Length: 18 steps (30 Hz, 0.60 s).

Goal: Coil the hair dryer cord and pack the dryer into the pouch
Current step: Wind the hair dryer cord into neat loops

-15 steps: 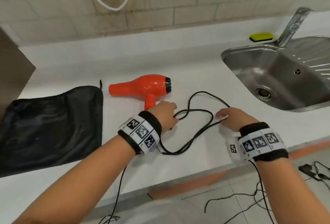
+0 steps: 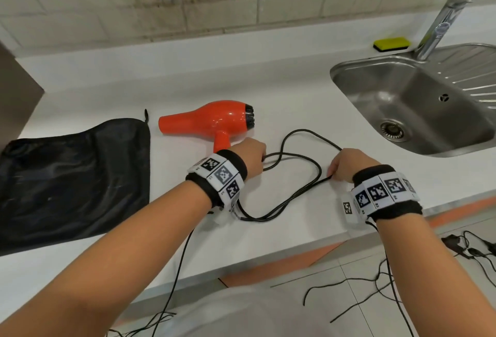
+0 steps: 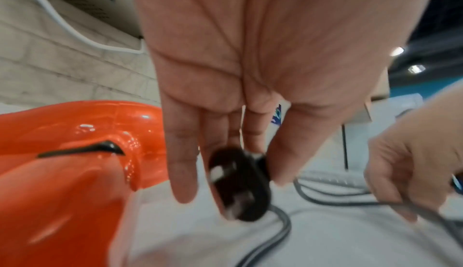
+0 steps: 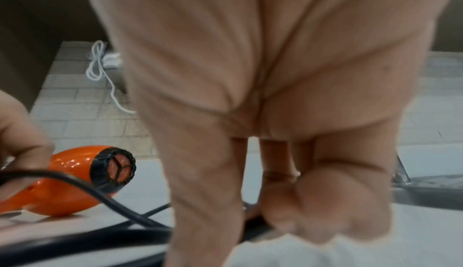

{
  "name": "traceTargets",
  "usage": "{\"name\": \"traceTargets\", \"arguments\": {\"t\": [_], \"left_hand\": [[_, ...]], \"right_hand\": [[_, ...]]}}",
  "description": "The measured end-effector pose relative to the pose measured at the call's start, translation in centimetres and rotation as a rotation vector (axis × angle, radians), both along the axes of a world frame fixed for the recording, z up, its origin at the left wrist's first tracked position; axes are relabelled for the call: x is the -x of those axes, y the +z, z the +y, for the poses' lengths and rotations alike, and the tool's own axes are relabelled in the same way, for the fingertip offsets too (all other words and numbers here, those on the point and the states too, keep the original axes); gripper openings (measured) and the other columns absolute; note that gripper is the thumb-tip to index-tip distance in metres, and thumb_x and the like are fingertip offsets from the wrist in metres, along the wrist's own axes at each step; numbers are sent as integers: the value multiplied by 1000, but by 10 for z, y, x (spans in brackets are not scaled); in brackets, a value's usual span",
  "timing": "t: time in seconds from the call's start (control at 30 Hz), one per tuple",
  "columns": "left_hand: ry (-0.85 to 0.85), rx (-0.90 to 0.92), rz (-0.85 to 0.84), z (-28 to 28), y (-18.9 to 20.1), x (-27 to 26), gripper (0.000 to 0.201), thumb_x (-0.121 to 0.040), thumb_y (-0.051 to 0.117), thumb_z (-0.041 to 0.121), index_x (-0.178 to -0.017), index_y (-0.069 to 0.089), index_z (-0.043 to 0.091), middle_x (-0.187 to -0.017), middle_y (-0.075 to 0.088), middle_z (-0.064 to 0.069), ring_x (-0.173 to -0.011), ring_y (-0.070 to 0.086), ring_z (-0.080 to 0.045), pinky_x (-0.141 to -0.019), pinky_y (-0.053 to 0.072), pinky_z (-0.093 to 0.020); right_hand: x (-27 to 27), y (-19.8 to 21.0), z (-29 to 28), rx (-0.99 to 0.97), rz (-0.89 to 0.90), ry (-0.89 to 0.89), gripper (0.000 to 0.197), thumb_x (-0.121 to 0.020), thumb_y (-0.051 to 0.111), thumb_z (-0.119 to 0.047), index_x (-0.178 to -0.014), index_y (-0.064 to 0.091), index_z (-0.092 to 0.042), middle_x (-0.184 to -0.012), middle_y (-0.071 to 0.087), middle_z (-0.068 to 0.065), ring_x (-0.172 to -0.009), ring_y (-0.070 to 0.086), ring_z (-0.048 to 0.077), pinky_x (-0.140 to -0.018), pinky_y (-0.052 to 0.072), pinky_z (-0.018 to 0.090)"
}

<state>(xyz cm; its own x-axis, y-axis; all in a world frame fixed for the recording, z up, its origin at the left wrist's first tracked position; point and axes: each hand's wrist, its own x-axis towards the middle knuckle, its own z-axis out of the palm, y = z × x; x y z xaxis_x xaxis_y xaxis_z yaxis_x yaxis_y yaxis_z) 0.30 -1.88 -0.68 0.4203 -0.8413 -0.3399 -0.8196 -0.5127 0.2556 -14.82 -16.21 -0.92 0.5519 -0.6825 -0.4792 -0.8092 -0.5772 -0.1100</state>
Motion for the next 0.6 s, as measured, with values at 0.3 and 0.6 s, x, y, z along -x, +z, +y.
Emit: {"name": "traceTargets", "arguments": {"t": [0.3, 0.6], "left_hand": [[68, 322, 325, 11, 21, 15, 41, -97, 36, 33, -111, 60, 4, -108, 64, -12, -98, 59, -26, -88, 46, -34], [160, 434, 506, 4, 9, 17, 24, -95, 41, 14, -106, 58, 2, -85, 59, -6, -77, 60, -20, -62, 46, -23]], "right_hand": [[-13, 23, 22, 160, -861, 48, 13, -83, 60, -3, -88, 71, -5, -92, 53, 5, -64, 44, 4, -64, 31, 1], [-21, 14, 37, 155, -1161, -54, 41, -81, 60, -2, -119, 46, -6, -128, 38, 12, -84, 53, 19, -69, 40, 8]]}}
